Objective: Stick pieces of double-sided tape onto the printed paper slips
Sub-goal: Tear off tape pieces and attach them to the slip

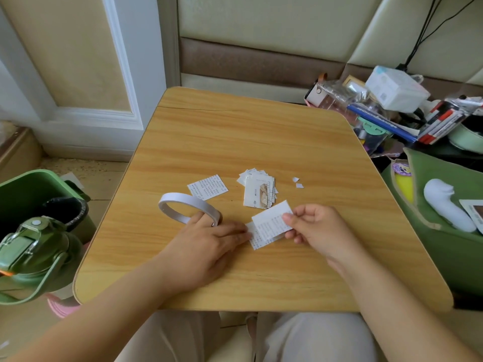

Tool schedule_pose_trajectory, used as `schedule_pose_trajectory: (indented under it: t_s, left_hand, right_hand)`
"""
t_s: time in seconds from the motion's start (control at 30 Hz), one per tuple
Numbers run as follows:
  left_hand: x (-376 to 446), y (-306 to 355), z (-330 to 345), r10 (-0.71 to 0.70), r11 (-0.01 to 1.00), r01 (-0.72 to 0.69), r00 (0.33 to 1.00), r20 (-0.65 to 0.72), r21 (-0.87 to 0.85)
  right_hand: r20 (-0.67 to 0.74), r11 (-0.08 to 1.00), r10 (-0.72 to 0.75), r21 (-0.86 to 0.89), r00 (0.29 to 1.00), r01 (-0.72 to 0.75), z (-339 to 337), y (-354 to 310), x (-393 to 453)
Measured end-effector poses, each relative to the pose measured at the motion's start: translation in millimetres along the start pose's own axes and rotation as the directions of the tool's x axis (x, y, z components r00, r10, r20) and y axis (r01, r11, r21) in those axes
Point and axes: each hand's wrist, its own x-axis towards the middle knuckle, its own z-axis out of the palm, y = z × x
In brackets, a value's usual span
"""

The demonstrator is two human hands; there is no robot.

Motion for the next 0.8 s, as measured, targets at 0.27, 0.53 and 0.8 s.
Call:
schedule_pose_trajectory:
  t_s: [0.27,0.53,0.8]
  left_hand:
    - [0,3,-3,-0.009,0.999,0.007,0.999,-0.036,-0.054]
    - [-1,5,-9,-0.008,0.999,0.006,0.999,-0.036,-0.054]
    - [-1,6,-10,-0.017,0.997,0.014,0.999,-0.039,-0.072]
  right_hand:
    - [-0.115,0.970,-0.075,-0.241,0.990,0.046,18,13,-3]
    - [-0.147,0.945,-0.136,-0.317,0.980,0.084,23,13,-3]
    - [-0.164,0.926,-0.142,-0.369,0.976,0.072,26,9,-6]
